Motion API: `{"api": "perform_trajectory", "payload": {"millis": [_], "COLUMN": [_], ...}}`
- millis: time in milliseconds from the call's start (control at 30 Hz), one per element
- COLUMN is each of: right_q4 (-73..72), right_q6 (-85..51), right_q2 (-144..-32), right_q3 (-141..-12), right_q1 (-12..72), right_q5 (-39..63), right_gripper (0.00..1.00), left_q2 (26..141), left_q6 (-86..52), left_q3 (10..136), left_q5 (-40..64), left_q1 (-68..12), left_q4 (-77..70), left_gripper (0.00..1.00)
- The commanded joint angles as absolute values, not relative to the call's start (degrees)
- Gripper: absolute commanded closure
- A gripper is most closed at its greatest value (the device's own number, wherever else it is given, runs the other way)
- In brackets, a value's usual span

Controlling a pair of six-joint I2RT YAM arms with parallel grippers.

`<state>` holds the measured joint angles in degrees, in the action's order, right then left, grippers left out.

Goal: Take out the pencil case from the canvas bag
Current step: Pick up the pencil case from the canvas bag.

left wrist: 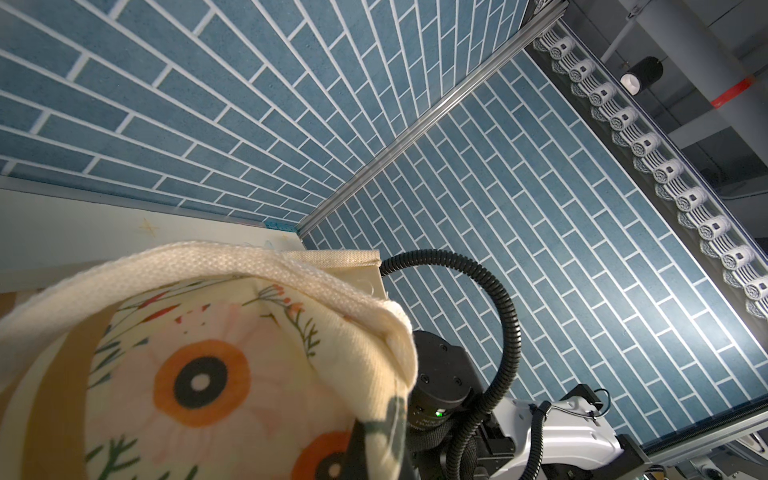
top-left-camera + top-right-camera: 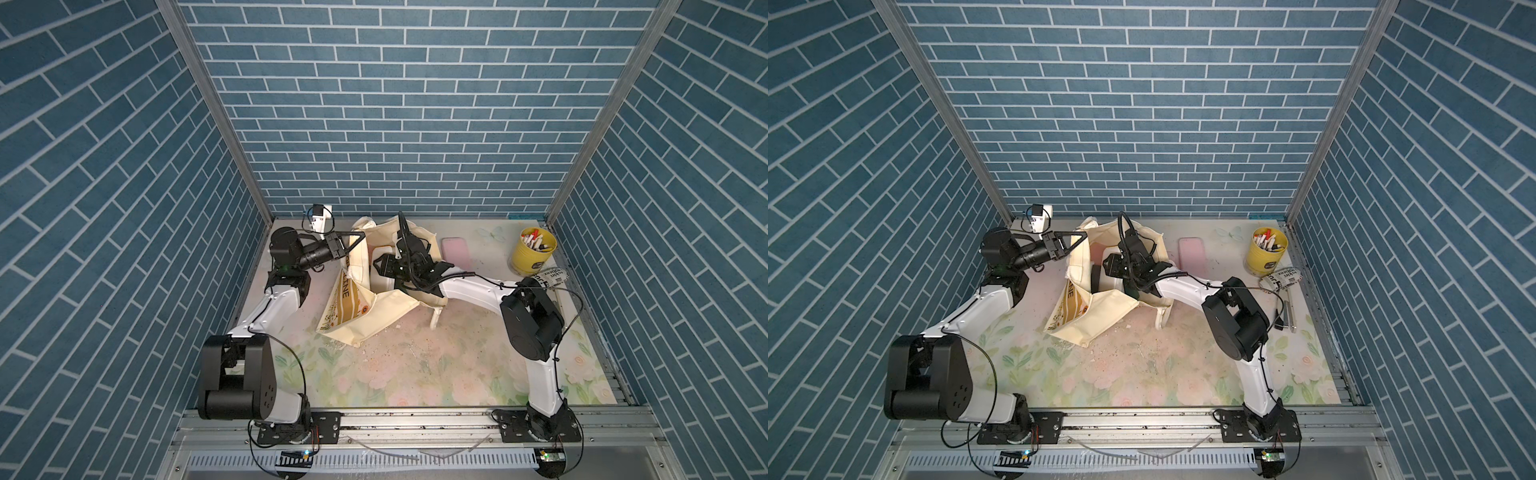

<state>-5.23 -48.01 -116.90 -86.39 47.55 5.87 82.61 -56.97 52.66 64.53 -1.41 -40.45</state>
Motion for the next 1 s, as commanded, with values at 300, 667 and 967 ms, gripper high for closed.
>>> {"api": "perform_trajectory", "payload": {"millis": [300,667,967], "right_q4": [-6.93,-7.95,-11.18], "right_q6": [-49.44,-46.19,-43.3], "right_q2": [-113.99,-105.89,-99.76], "right_q3": [-85.23,-79.33,-74.29], "right_q1": [47.1,47.18,47.2], "right_q5": [5.36,1.08,-1.82], "right_gripper": [0.76,0.83,0.88], "left_q2": [80.54,80.95,80.83], "left_q6": [-55.7,-53.17,-52.17], "left_q3": [53.79,54.93,54.93], "left_q5": [67.65,67.04,66.62], "left_q1": [-2.02,-1.94,-1.88], "left_q4": [-44.56,-40.53,-38.95], "left_gripper": [1.0,1.0,1.0]}}
